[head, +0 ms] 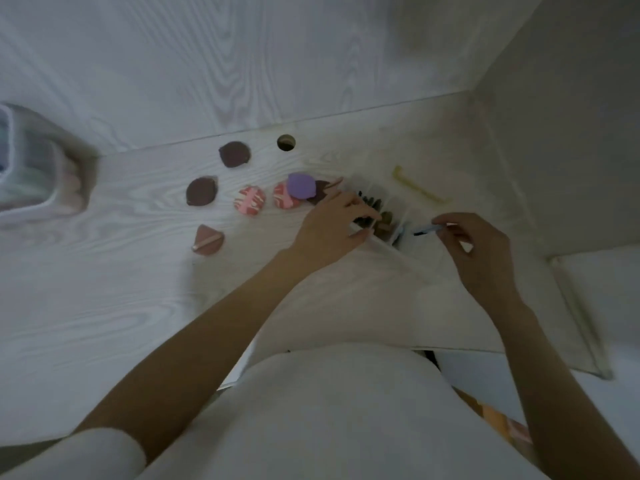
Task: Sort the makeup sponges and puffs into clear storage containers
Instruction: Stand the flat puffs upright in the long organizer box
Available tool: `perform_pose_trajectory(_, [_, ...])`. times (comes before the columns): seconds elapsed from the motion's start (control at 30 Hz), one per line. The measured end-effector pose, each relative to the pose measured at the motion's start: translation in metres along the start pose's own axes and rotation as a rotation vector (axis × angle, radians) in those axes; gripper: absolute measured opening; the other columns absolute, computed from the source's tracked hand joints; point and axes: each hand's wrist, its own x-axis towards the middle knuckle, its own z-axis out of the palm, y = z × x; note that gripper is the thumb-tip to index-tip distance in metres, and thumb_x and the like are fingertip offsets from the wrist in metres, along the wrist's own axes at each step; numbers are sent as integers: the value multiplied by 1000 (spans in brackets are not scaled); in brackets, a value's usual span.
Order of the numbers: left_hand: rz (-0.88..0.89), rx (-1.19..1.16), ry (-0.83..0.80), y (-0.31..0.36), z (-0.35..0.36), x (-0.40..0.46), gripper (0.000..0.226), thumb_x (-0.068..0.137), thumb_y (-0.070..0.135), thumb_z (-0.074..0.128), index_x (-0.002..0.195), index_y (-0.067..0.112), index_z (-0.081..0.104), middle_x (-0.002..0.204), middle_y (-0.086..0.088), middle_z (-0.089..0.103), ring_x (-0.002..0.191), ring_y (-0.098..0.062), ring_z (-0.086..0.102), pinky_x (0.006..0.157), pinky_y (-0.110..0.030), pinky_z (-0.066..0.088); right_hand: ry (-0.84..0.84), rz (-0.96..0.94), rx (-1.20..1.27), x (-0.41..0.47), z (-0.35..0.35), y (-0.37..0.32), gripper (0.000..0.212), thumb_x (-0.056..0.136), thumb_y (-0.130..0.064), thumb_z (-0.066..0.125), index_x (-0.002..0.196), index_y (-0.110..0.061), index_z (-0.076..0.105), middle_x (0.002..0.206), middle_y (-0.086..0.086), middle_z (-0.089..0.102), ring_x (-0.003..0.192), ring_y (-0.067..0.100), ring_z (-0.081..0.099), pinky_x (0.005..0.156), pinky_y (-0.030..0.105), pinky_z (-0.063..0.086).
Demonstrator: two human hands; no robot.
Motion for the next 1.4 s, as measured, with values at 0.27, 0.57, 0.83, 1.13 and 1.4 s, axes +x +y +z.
perform_pose_trajectory(0.27, [32,155,-330,28,30,51,38,79,31,67,116,23,62,108,-8,52,103,-25,48,80,-32,38,-183,-261,-250,35,-5,18,11,84,-3,64,92,-4,70,94,16,58,75,22,58,66,14,35])
perform_pose_trajectory(0.57, [59,90,-288,19,34,55,45,77,30,65,120,18,58,109,0,67,107,-25,52,89,-41,44,-363,-139,-596,44,25,13,22,88,-17,55,108,-14,61,99,7,66,95,28,53,79,34,35])
perform_pose_trajectory(0.83, [30,98,17,-7,24,35,35,75,21,67,109,13,64,105,-7,65,99,-27,53,89,-24,30,-374,-147,-645,46,26,8,22,89,-30,54,102,-26,71,94,0,68,103,25,44,80,33,19])
perform_pose_trajectory(1.13, [-356,-156,147,-28,17,18,38,88,4,53,126,8,53,116,-11,54,92,-13,51,80,-15,38,-270,72,-448,32,30,7,13,83,-23,63,96,-22,68,99,4,63,110,21,43,83,32,17])
perform_pose_trajectory(1.4, [-362,-144,172,-24,22,-3,40,85,-3,51,123,9,54,98,-10,58,77,-17,54,67,-16,44,-174,38,-539,26,41,-1,17,74,1,58,83,-13,59,85,7,65,100,29,45,72,32,18])
